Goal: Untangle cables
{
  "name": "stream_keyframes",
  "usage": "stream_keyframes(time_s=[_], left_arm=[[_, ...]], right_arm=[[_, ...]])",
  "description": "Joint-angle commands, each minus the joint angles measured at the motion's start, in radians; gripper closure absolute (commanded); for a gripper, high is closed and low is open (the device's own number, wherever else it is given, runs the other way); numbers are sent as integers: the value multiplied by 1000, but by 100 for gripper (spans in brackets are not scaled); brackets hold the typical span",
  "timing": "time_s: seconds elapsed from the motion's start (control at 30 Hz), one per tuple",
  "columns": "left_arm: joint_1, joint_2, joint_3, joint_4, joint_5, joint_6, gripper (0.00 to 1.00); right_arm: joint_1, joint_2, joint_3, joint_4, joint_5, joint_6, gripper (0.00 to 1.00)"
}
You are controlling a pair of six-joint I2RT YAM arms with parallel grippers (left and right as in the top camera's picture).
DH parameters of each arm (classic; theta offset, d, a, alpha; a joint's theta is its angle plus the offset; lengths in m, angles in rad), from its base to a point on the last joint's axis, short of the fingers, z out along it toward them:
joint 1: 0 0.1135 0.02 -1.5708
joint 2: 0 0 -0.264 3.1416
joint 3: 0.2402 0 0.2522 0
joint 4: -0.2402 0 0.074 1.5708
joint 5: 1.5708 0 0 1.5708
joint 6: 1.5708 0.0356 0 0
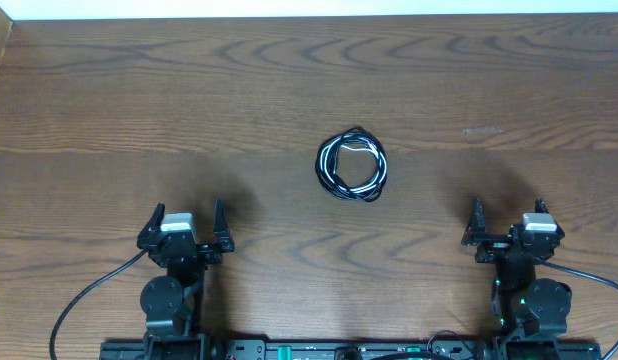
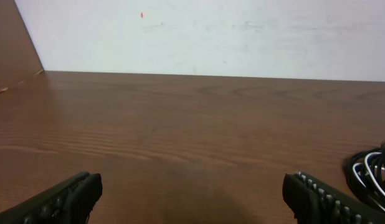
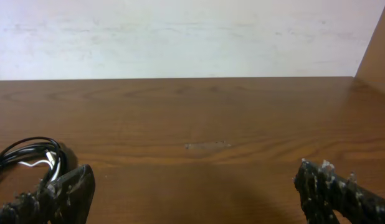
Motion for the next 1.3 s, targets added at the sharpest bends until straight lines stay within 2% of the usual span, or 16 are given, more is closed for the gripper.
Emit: stream_keyframes(time_s=[0.0, 0.17, 0.23, 0.3, 0.43, 0.53, 0.73, 1.03, 1.17, 1.27], left_arm=[[-5, 2, -21, -29, -48, 6, 2], [-5, 2, -13, -39, -37, -97, 2], [-5, 3, 14, -68, 19, -119, 2], [-5, 7, 87, -169, 143, -140, 2], [-5, 59, 266, -310, 213, -185, 2], [-5, 100, 376, -361, 213, -174, 2], [-5, 279, 649, -593, 189, -60, 2], [-5, 476, 1017, -790, 186, -33, 2], [-5, 527, 1125, -867, 153, 59, 2], [-5, 530, 1152, -897, 156, 70, 2]], right_arm=[[-6, -3, -4, -1, -6, -11, 1], [-6, -3, -4, -1, -6, -11, 1], [-6, -3, -4, -1, -6, -11, 1], [-6, -3, -4, -1, -6, -11, 1], [-6, -3, -4, -1, -6, -11, 1], [-6, -3, -4, -1, -6, -11, 1], [-6, -3, -4, -1, -6, -11, 1], [-6, -3, -4, -1, -6, -11, 1], [-5, -3, -4, -1, -21, -8, 1], [-5, 4, -4, -4, -30, -8, 1]])
